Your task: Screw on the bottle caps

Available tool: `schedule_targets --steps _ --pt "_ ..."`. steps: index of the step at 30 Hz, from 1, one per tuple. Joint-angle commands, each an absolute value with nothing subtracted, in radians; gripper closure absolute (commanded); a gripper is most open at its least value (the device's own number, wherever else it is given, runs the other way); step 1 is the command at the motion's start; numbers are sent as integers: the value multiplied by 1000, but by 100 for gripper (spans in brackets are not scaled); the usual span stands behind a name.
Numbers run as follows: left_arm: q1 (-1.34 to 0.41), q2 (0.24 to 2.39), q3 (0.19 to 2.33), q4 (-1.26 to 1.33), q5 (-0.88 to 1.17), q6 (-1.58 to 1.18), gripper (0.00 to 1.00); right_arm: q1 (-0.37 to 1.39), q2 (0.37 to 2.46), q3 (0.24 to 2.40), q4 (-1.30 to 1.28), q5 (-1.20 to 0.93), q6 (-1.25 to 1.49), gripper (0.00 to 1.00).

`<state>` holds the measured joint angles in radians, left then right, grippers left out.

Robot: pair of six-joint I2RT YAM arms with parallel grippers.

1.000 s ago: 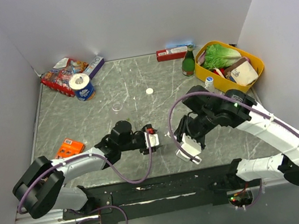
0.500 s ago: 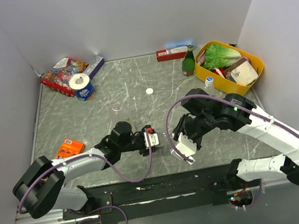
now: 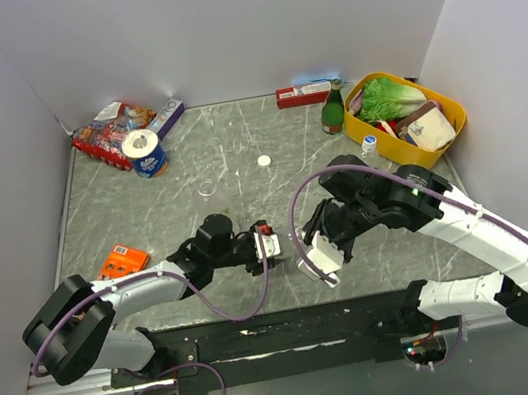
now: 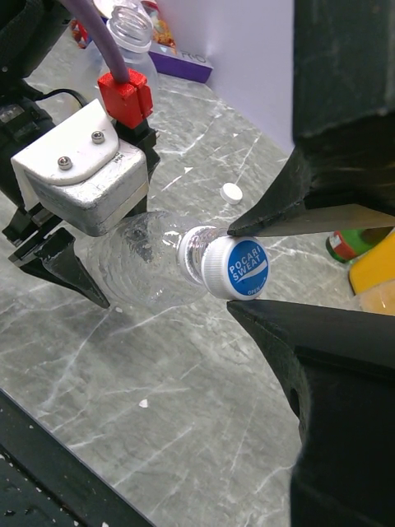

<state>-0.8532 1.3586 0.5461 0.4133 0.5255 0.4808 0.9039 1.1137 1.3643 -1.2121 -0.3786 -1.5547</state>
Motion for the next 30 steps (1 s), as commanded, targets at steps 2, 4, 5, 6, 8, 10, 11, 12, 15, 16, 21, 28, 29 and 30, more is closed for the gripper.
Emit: schedule_targets --steps 2,4,5,6,8,10,11,12,15,16,21,28,29,30 --pt "-862 1359 568 525 597 489 99 908 1135 1356 -1178 -377 -1529 91" --pt "-861 1362 569 522 598 491 99 908 1138 1358 -1160 -370 -1525 91" --pt "-862 1362 569 522 597 491 99 907 1140 1359 -1152 -368 -1516 91" --pt "-861 1362 569 522 598 491 99 908 1144 1361 -1154 -367 -1519 91" --pt "-861 1362 571 522 597 492 99 908 1158 1376 -1175 -365 -1522 91" --pt "-862 1362 572 522 597 495 99 905 1163 1382 -1167 -367 -1514 91" --pt "-861 1362 571 520 597 499 99 907 1164 1382 -1164 -365 -1516 91" --pt "-861 1362 572 519 595 502 99 907 1164 1379 -1163 -362 -1516 91" --pt "-861 1365 572 512 594 499 99 904 1167 1376 -1131 -348 -1502 91" --pt "-859 1365 572 512 594 500 99 897 1172 1385 -1135 -353 -1503 91" --pt "-856 1368 569 541 585 430 99 890 1167 1397 -1131 -362 -1483 92" --pt "-847 1371 560 557 588 351 99 887 1143 1410 -1147 -373 -1460 92" --pt "-847 1373 561 557 591 354 99 885 1144 1411 -1149 -373 -1460 92" --pt "-845 1373 561 555 592 366 99 884 1150 1414 -1154 -370 -1460 92"
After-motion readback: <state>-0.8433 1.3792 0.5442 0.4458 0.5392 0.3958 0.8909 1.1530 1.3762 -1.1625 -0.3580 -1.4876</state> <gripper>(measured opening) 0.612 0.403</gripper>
